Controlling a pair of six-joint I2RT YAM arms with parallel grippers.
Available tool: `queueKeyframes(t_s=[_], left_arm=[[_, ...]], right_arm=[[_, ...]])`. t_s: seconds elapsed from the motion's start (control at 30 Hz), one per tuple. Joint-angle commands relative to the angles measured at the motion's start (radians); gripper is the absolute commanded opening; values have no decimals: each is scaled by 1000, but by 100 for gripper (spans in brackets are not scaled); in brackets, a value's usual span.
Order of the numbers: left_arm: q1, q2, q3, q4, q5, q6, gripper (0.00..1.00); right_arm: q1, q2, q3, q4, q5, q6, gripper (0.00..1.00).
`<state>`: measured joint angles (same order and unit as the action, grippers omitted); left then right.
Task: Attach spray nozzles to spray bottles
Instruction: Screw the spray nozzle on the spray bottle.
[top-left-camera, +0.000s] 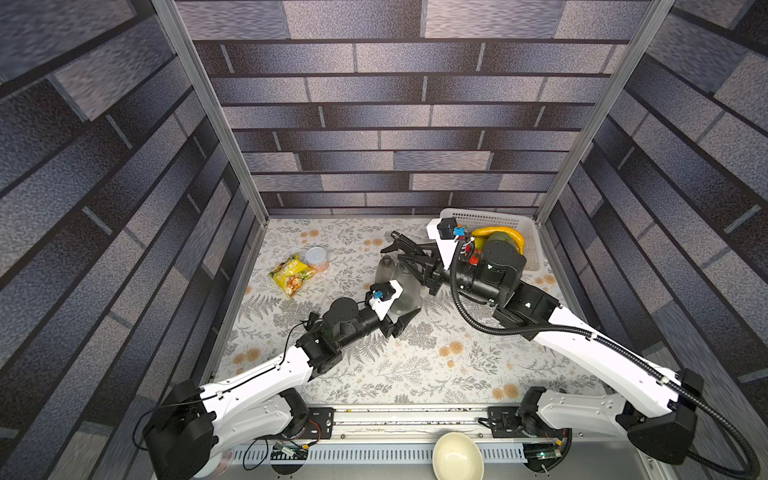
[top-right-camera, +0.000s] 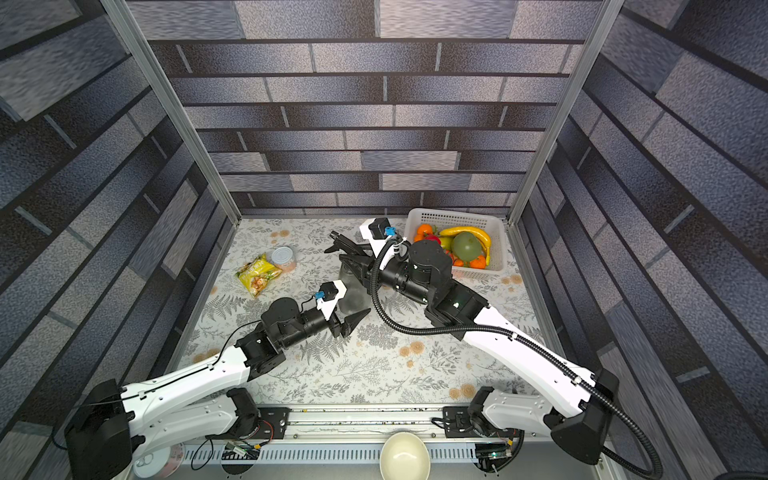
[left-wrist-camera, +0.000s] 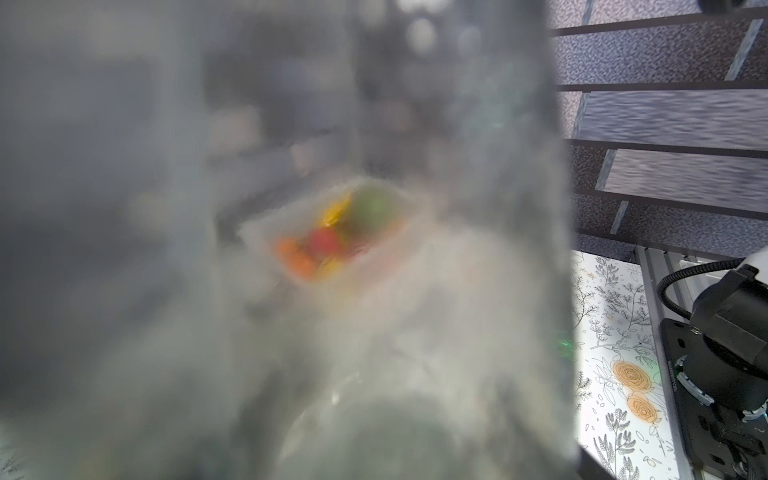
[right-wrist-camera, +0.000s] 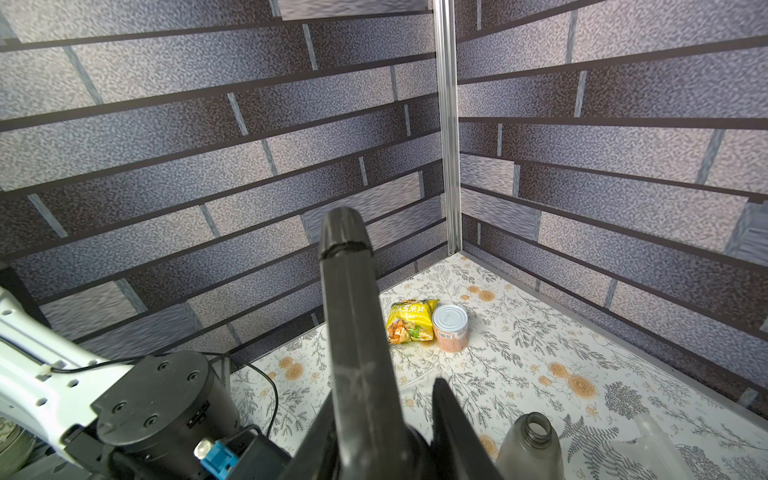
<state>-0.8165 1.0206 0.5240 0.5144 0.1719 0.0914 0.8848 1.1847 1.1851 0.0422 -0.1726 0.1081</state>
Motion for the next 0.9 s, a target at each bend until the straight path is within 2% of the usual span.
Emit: queueKeyframes(t_s=[0.0, 0.17, 0.33, 0.43, 0.7, 0.87], left_arm=[[31, -31, 56, 142, -78, -80, 74], [35, -36, 86, 66, -79, -35, 74], [36, -39, 90, 39, -80, -7, 74], [36, -35, 92, 57, -83, -13, 74], [37, -22, 115, 83, -104, -3, 75], [35, -15, 128, 139, -162, -1, 75]], right_arm=[[23, 49, -37, -201, -53, 38, 13], [22, 59, 12, -364, -8, -37, 12], [21, 73, 72, -495, -71, -83, 12], [22, 86, 61, -477, -97, -62, 11], [23, 116, 54, -467, -64, -14, 10], [31, 108, 10, -396, 21, 63, 9]])
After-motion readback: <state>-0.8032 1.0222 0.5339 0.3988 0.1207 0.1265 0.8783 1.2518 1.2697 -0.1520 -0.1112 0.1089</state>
